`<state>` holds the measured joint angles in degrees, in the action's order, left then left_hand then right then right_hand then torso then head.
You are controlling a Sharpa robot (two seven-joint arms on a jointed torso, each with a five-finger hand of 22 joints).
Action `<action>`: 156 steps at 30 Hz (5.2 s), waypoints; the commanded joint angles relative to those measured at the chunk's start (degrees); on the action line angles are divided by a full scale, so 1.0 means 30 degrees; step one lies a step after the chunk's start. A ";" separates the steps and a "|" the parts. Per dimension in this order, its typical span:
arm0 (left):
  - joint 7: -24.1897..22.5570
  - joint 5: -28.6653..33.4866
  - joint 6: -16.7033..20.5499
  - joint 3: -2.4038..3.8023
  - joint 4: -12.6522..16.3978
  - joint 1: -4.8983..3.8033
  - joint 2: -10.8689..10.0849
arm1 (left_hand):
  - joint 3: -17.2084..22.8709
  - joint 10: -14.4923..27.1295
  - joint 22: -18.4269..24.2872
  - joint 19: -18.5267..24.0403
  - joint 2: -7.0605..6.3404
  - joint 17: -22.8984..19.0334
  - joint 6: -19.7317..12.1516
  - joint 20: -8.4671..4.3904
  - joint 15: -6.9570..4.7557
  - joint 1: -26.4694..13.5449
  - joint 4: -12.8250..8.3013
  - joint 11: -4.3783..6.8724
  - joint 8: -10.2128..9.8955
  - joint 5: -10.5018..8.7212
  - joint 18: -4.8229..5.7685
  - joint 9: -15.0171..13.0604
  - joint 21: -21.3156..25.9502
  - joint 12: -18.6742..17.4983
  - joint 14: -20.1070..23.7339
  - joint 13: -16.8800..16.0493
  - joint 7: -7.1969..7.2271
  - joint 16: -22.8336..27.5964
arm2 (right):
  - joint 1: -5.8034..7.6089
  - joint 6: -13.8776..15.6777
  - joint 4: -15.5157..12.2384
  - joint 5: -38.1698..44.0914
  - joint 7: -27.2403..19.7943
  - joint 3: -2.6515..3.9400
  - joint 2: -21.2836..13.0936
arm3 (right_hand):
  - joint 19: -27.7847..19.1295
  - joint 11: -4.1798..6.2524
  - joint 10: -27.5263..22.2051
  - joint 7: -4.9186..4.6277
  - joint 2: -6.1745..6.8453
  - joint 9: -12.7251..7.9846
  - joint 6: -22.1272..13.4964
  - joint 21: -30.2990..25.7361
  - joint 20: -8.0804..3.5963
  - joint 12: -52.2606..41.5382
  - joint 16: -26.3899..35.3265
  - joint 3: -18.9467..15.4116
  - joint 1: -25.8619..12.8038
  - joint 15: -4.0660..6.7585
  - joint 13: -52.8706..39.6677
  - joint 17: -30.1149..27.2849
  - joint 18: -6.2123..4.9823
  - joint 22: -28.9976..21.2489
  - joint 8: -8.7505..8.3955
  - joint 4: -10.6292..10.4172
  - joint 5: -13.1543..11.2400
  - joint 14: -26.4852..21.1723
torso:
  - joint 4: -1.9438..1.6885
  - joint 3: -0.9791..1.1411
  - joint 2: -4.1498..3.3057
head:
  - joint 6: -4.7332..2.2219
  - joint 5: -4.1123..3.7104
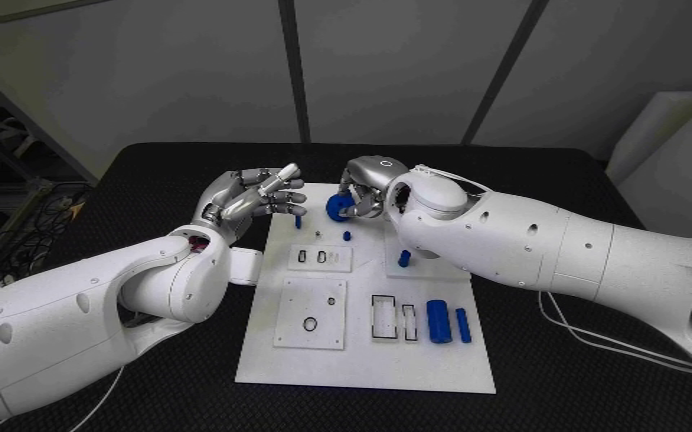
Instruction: Assemble the parts on the task board
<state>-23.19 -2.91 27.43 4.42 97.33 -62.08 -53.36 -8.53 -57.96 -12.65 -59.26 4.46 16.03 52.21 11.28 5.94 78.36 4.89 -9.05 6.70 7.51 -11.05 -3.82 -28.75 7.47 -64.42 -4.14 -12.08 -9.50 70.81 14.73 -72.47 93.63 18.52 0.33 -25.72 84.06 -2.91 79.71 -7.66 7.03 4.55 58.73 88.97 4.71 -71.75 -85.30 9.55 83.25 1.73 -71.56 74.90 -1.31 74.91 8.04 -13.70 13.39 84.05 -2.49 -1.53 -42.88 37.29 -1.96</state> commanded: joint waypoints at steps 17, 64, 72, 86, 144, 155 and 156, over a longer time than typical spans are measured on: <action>-0.0046 -0.0060 -0.0161 0.0013 -0.0020 -0.0024 0.0033 | -0.0012 -0.0110 0.0028 0.0112 -0.0029 0.0025 0.0080 0.0050 -0.0012 0.0203 -0.0089 -0.0052 -0.0122 -0.0032 0.0202 0.0020 0.0099 -0.0132 0.0015 0.0023 -0.0057 0.0089 | 0.0033 -0.1410 0.0196 -0.0196 -0.0206 -0.0104 0.0074 | 0.1346 -0.0412 -0.0382 -0.0459 -0.0174 -0.0047 -0.1478 0.0005 0.0603 0.0319 -0.0215 -0.1422 -0.4086 -0.0587 0.0075 0.2905 0.0239 0.4257 -0.1258 -0.1015 0.0762 0.1504 | 0.0005 0.0004 0.0004 | 0.0043 0.0043; -0.0064 -0.0060 -0.0221 0.0008 -0.0056 0.0000 -0.0095 | -0.0033 -0.0147 0.0194 0.0497 0.0022 0.0122 0.0120 0.0110 0.0037 0.0202 -0.0216 -0.0070 -0.0189 -0.0033 0.0231 0.0011 0.0399 -0.0192 0.0061 0.0022 -0.0053 0.0294 | 0.0020 0.2752 -0.3215 -0.8064 -0.5938 -0.0121 -0.8971 | 0.1338 -0.0084 -0.0071 -0.0171 0.0059 -0.0067 -0.0903 -0.0019 0.0318 0.0083 -0.0078 -0.1861 -0.0319 -0.0291 -0.0518 0.2802 0.0236 0.4262 -0.1467 0.1201 0.2136 0.1470 | 0.0444 0.0190 0.0046 | -0.0403 -0.0477; -0.0061 -0.0060 -0.0267 0.0008 -0.0175 0.0040 -0.0018 | -0.0039 -0.0157 0.0221 0.0563 0.0027 0.0135 0.0130 0.0120 0.0045 0.0200 -0.0234 -0.0071 -0.0197 -0.0034 0.0233 0.0010 0.0449 -0.0199 0.0075 0.0021 -0.0053 0.0330 | -0.0318 0.2393 -0.2580 -0.8161 -0.6213 -0.0128 -0.9159 | 0.1238 -0.0119 -0.0200 -0.0208 0.0154 -0.0129 -0.1198 -0.0078 0.0331 0.0315 -0.0019 -0.1989 -0.0233 -0.0317 -0.0342 0.2726 0.0205 0.4142 -0.1501 0.1216 0.1876 0.1450 | 0.0337 0.0143 0.0054 | -0.0384 -0.0649; -0.0033 -0.0060 -0.0244 0.0008 -0.0322 0.0101 -0.0011 | -0.0039 -0.0157 0.0221 0.0563 0.0027 0.0135 0.0130 0.0120 0.0045 0.0200 -0.0234 -0.0071 -0.0197 -0.0034 0.0233 0.0010 0.0449 -0.0199 0.0075 0.0021 -0.0053 0.0330 | -0.0934 0.1860 -0.1884 -0.8100 -0.6301 -0.0132 -0.8882 | 0.1224 -0.0126 -0.0206 -0.0215 0.0151 -0.0140 -0.1274 -0.0087 0.0340 0.0326 -0.0021 -0.2019 -0.0167 -0.0327 -0.0345 0.2734 0.0200 0.4127 -0.1487 0.1226 0.1785 0.1450 | 0.0358 0.0108 0.0044 | -0.0141 -0.0517; 0.0065 -0.0060 -0.0153 0.0008 -0.0445 0.0193 -0.0025 | -0.0038 -0.0152 0.0271 0.0666 0.0063 0.0162 0.0125 0.0141 0.0063 0.0201 -0.0275 -0.0087 -0.0230 -0.0031 0.0229 0.0013 0.0534 -0.0229 0.0104 0.0025 -0.0071 0.0412 | -0.1447 0.2462 -0.0999 -0.7979 -0.6140 -0.0130 -0.8186 | 0.1574 0.0499 0.0412 0.0499 -0.1982 0.0282 0.1785 0.0106 -0.0130 -0.0343 -0.0240 -0.0659 0.0935 0.0198 -0.1091 0.3113 0.0308 0.4550 -0.0455 0.1527 0.0092 0.1544 | 0.0346 0.0080 0.0087 | 0.0046 -0.0453; 0.0089 -0.0060 -0.0153 0.0008 -0.0445 0.0200 -0.0081 | -0.0035 -0.0138 0.0281 0.0681 0.0079 0.0172 0.0109 0.0147 0.0068 0.0200 -0.0285 -0.0097 -0.0248 -0.0030 0.0227 0.0017 0.0550 -0.0244 0.0105 0.0028 -0.0095 0.0432 | -0.1446 0.3648 -0.2397 -0.8075 -0.6188 -0.0120 -0.8521 | 0.1571 0.0486 0.0264 0.0469 -0.2396 0.0264 0.1765 0.0103 -0.0163 -0.0040 -0.0221 0.0318 0.1329 0.0201 -0.0916 0.3105 0.0307 0.4549 -0.0478 0.2002 -0.0653 0.1541 | 0.0389 0.0093 0.0102 | 0.0062 -0.0408; 0.0093 -0.0060 -0.0152 0.0008 -0.0452 0.0201 -0.0085 | -0.0035 -0.0138 0.0281 0.0681 0.0079 0.0172 0.0109 0.0147 0.0068 0.0200 -0.0285 -0.0097 -0.0248 -0.0030 0.0227 0.0017 0.0550 -0.0244 0.0105 0.0028 -0.0095 0.0432 | -0.1443 0.3707 -0.2726 -0.8096 -0.6065 -0.0117 -0.8601 | 0.1571 0.0486 0.0264 0.0469 -0.2396 0.0264 0.1765 0.0103 -0.0163 -0.0040 -0.0221 0.0318 0.1329 0.0201 -0.0916 0.3105 0.0307 0.4549 -0.0478 0.2002 -0.0653 0.1541 | 0.0404 0.0085 0.0119 | 0.0077 -0.0415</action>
<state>-22.79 -2.90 27.37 4.40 95.94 -61.42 -53.58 -8.69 -58.16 -11.90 -57.51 4.71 16.48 52.42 11.79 5.93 78.61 4.42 -9.25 6.26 7.51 -11.05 -3.83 -27.41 7.03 -64.42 -4.14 -12.28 -8.44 66.38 23.10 -79.65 69.56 -0.01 -0.07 -51.36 84.02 -1.52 80.65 -6.50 2.20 5.01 63.52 88.96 4.65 -72.08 -85.68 10.23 85.51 1.96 -74.91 74.90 -1.31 74.91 6.47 -7.65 11.27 83.83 -1.37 -1.29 -42.60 37.51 -3.19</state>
